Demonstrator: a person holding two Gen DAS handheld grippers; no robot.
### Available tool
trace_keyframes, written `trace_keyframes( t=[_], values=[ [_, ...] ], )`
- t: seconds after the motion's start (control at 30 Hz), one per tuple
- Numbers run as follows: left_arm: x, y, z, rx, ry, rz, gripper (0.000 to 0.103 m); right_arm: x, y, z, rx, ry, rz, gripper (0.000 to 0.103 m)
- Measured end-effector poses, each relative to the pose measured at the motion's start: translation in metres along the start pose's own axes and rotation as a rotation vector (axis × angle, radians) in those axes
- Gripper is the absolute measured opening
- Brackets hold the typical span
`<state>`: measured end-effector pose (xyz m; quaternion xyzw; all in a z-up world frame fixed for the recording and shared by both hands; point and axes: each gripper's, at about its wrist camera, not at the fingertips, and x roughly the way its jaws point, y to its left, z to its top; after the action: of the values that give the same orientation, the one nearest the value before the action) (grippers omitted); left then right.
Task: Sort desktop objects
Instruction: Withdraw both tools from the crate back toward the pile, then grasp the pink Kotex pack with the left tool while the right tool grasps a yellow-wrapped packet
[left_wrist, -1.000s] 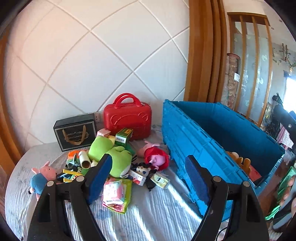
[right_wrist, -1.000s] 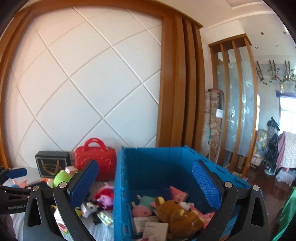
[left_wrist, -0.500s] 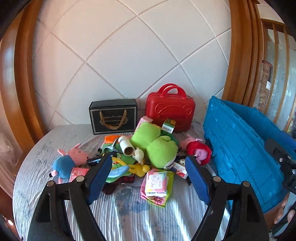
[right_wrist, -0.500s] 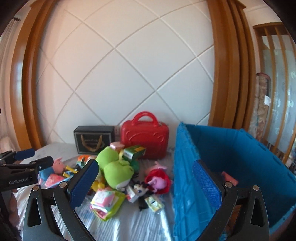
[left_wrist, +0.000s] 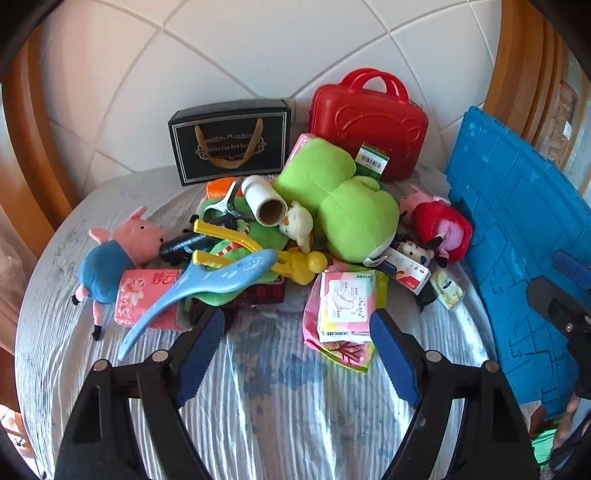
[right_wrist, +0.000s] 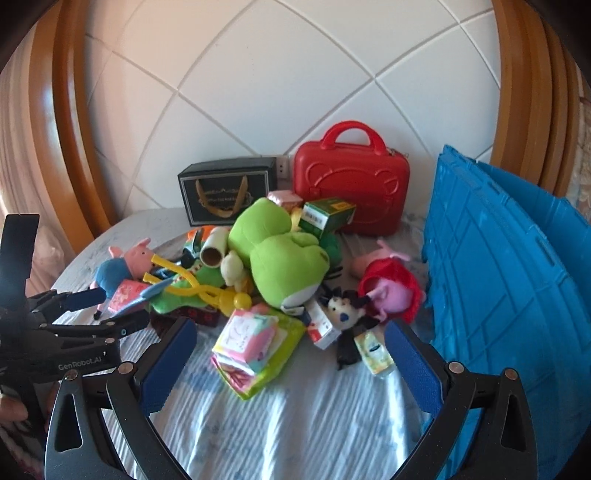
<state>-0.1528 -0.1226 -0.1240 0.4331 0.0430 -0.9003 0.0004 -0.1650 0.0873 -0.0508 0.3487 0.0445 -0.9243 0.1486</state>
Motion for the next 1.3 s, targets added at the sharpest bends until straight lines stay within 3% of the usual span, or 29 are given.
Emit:
trace_keyframes(
  t=[0.2,0.53,0.7,0.9,1.17,1.3],
  values=[
    [0.053,-0.015,-0.001,0.037,0.111,-0.044,0.081,0.060,-0.024,-0.020,0.068,0.141,0.006,0.103],
    [0.128,-0.044,0.011,0.117,0.231,-0.081,0.081,0.137,-0.058,-0.054,0.121,0.339,-0.018,0.103],
    [0.162,-0.058,0.011,0.163,0.273,-0.081,0.081,0.163,-0.076,-0.057,0.125,0.375,-0.059,0.103],
    [0.204,-0.055,-0.003,0.135,0.368,-0.093,0.081,0.195,-0.096,-0.061,0.090,0.416,-0.093,0.103],
    [0.216,-0.066,-0.004,0.183,0.345,-0.077,0.093,0.237,-0.111,-0.071,0.078,0.434,-0.113,0.103],
    [0.220,-0.060,-0.004,0.155,0.350,-0.106,0.096,0.252,-0.125,-0.084,0.166,0.477,-0.102,0.103]
  ],
)
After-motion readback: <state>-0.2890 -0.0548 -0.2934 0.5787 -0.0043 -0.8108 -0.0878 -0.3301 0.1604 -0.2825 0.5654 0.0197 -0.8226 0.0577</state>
